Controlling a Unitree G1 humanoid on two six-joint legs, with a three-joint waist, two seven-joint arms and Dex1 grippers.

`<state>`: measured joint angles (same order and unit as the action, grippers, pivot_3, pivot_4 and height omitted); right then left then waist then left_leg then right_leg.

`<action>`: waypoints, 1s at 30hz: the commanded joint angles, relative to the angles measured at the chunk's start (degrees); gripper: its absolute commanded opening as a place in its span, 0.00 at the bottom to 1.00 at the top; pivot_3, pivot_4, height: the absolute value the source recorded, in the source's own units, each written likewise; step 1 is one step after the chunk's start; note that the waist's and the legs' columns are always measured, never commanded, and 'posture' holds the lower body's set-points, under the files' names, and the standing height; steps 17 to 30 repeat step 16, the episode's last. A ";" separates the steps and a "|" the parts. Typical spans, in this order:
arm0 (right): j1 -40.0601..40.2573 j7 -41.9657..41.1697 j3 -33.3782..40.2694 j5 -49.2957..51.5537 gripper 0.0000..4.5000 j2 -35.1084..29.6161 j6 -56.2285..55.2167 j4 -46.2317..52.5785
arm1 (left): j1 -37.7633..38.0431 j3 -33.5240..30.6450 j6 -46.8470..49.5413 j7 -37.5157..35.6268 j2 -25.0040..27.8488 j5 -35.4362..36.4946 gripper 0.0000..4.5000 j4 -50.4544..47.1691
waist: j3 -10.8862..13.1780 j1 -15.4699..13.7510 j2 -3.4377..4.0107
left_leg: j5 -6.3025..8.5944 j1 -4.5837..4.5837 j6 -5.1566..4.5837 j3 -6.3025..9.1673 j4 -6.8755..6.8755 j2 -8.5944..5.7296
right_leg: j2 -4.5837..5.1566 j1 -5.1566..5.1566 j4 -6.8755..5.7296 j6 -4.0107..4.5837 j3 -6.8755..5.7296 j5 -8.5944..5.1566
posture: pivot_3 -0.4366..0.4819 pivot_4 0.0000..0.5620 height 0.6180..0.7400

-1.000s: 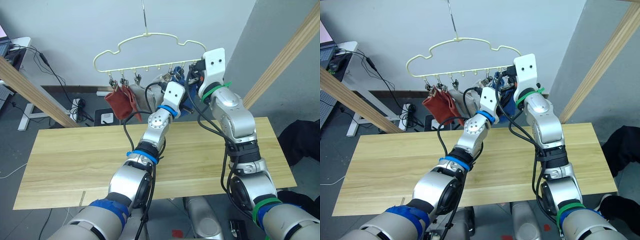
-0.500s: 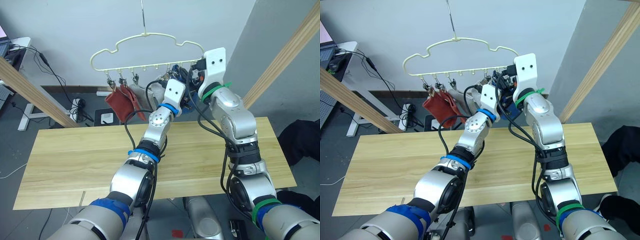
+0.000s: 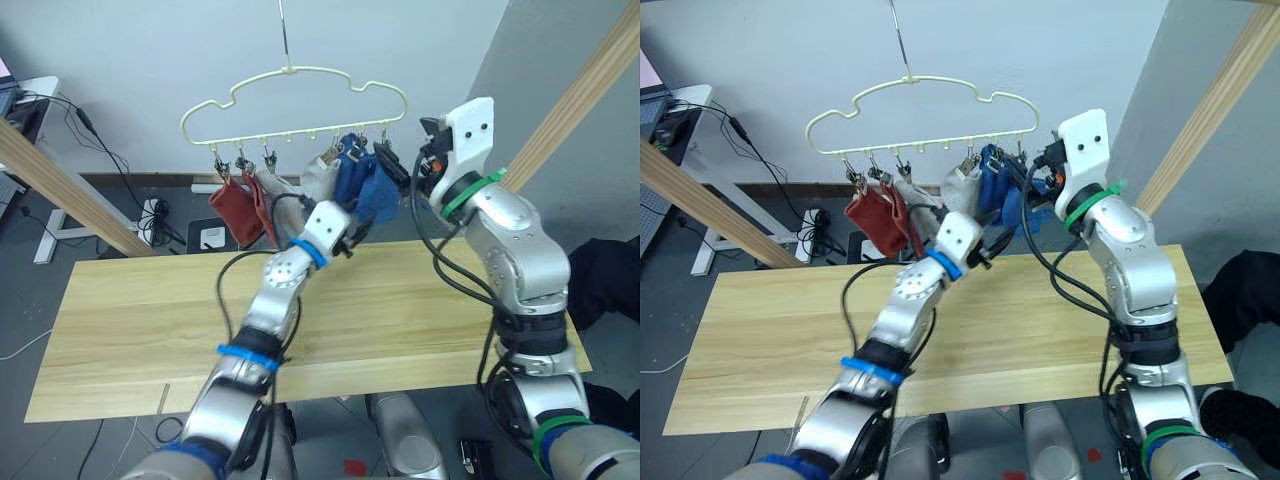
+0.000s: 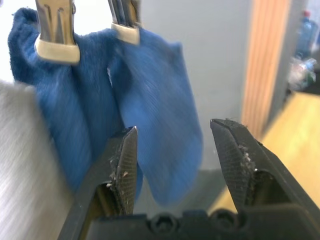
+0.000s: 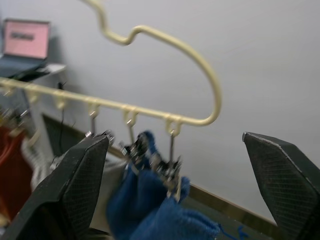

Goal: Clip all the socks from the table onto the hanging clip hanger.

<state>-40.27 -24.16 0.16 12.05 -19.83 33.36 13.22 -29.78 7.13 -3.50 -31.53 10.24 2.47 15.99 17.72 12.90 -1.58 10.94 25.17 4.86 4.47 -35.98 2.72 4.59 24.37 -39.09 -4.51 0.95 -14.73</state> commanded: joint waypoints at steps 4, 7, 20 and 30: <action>4.63 -16.82 -0.60 4.06 1.00 -11.71 -5.01 3.85 | 13.03 -9.28 21.23 -10.01 19.67 8.54 0.57 -24.58 | -0.03 -0.26 0.03 | 0.00 -0.08 0.00 0.01 -0.01 0.00 | 0.00 -0.03 -0.08 0.00 -0.01 0.00 | 0.18 0.37 0.58; 5.82 -21.12 0.03 5.17 1.00 -15.46 -6.22 2.71 | 17.42 -17.02 24.93 -13.39 29.31 11.21 0.57 -25.97 | -0.10 -0.34 0.03 | -0.01 -0.17 0.01 0.01 -0.04 0.00 | 0.00 -0.13 -0.05 0.00 0.01 0.00 | 0.21 0.34 0.58; 4.63 -27.46 0.26 5.69 1.00 -18.89 -10.78 -3.37 | 17.47 -28.66 28.02 -19.51 40.73 17.38 0.57 -16.11 | -1.16 -1.44 -0.07 | -0.05 -0.19 -0.04 -0.01 -0.04 0.00 | 0.00 -0.17 0.05 0.01 -0.01 0.02 | 0.25 0.25 0.58; 4.63 -27.46 0.26 5.69 1.00 -18.89 -10.78 -3.37 | 17.47 -28.66 28.02 -19.51 40.73 17.38 0.57 -16.11 | -1.16 -1.44 -0.07 | -0.05 -0.19 -0.04 -0.01 -0.04 0.00 | 0.00 -0.17 0.05 0.01 -0.01 0.02 | 0.25 0.25 0.58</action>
